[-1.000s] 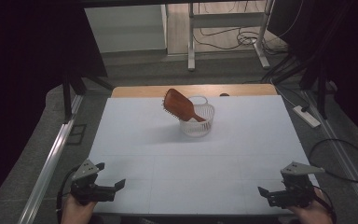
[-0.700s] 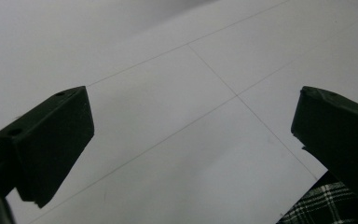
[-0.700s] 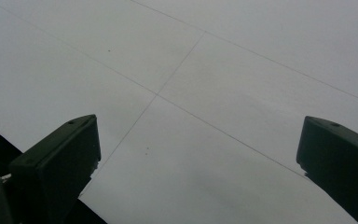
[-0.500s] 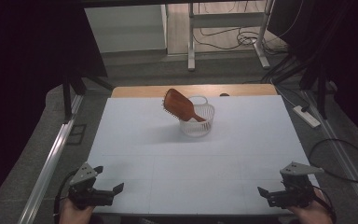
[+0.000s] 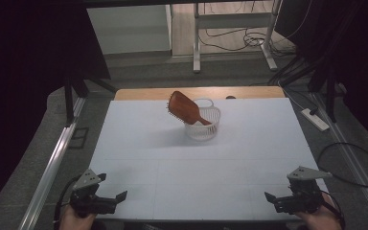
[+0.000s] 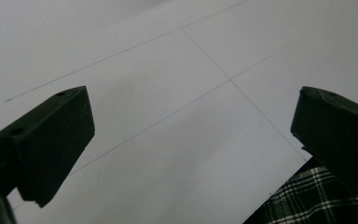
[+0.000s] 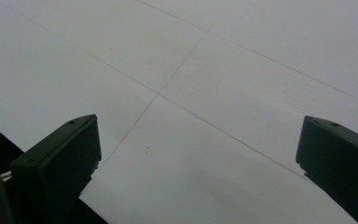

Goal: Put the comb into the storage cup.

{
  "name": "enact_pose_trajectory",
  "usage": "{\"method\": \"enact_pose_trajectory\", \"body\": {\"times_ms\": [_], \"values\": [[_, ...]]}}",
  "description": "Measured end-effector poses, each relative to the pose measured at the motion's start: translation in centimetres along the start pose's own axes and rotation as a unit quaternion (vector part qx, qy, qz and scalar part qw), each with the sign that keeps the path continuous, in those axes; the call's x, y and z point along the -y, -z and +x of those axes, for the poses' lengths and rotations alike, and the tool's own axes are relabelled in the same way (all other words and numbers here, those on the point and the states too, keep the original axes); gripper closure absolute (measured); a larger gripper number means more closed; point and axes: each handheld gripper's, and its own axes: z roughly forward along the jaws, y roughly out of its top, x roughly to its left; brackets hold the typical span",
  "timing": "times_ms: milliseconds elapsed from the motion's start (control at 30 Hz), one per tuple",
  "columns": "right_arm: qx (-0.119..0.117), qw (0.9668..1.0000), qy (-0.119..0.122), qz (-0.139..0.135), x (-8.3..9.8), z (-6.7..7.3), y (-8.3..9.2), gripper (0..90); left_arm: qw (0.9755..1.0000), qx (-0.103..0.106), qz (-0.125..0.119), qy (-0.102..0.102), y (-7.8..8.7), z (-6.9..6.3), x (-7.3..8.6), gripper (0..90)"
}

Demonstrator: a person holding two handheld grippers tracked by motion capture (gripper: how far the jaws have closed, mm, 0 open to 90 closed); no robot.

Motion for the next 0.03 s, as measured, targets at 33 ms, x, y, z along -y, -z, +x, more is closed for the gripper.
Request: {"method": "enact_pose_trajectory", "body": {"times_ms": [33], "values": [[0.0, 1.0, 0.0, 0.0, 0.0, 0.0, 0.0, 0.0, 1.0, 0.0, 0.0, 0.0, 0.0, 0.0, 0.0, 0.1]]}}
